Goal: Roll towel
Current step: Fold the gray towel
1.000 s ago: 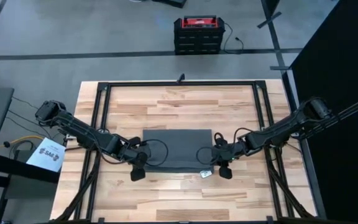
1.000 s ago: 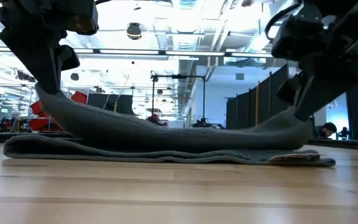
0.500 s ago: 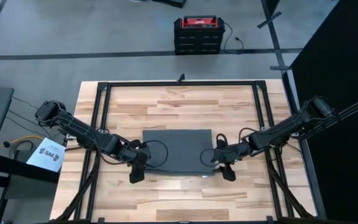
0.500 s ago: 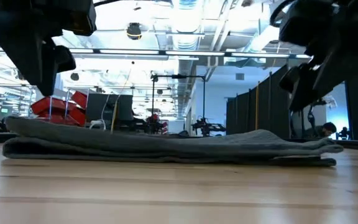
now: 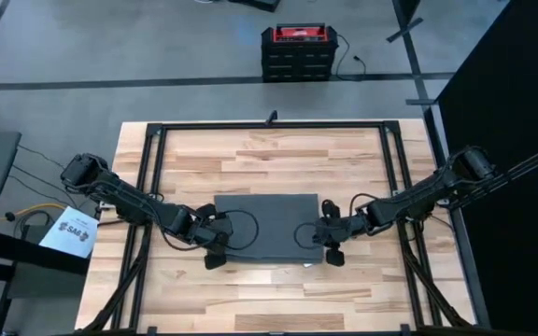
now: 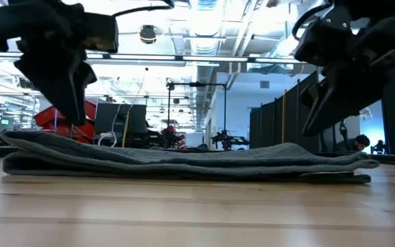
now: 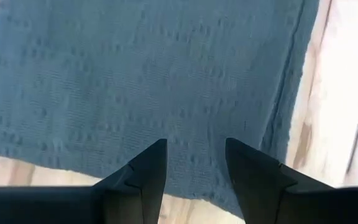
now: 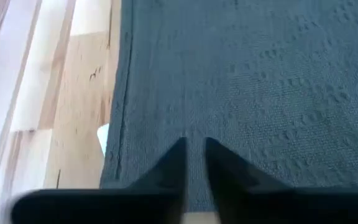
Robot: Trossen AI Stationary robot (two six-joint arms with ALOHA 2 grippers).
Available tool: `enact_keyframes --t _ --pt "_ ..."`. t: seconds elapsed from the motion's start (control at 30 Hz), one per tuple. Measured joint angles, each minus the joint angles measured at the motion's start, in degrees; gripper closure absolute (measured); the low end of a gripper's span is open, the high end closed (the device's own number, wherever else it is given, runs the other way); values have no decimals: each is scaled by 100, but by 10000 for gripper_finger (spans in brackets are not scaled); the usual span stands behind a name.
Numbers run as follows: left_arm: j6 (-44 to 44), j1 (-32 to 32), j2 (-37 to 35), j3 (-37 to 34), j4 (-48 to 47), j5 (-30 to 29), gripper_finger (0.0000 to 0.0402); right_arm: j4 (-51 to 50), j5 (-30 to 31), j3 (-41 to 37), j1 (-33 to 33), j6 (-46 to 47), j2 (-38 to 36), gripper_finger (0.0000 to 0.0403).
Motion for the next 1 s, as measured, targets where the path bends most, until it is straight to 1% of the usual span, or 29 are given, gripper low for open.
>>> enact_keyframes --t 0.03,0.17,0.27,0.33,0.47,0.57,0.63,0.73,0.83,1.0 --pt "-31 -32 -5 0 -1 5 252 -14 0 0 62 -86 -20 390" --pt "-180 -148 -110 0 -201 -35 252 -125 39 2 256 -218 -25 401" --pt "-408 -189 -129 0 -555 -610 251 -299 495 2 264 -251 -25 402" --pt "-553 -104 -129 0 -672 -953 251 -285 582 2 122 -253 -53 402" --pt "-436 194 -114 -2 -401 -1032 251 -235 587 2 -312 -440 -41 403" --pt "-107 364 -114 0 33 -1023 251 -245 584 2 -809 -640 101 403" --pt "32 416 -114 0 140 -1014 251 -155 586 4 -1161 -718 218 403" --pt "73 454 -114 0 80 -1006 251 -149 559 4 -1657 -954 395 403" --pt "66 462 -114 0 76 -1007 251 -170 324 4 -2110 -1093 636 403" --pt "68 480 -114 0 49 -1165 251 249 286 4 -2536 -1175 873 403"
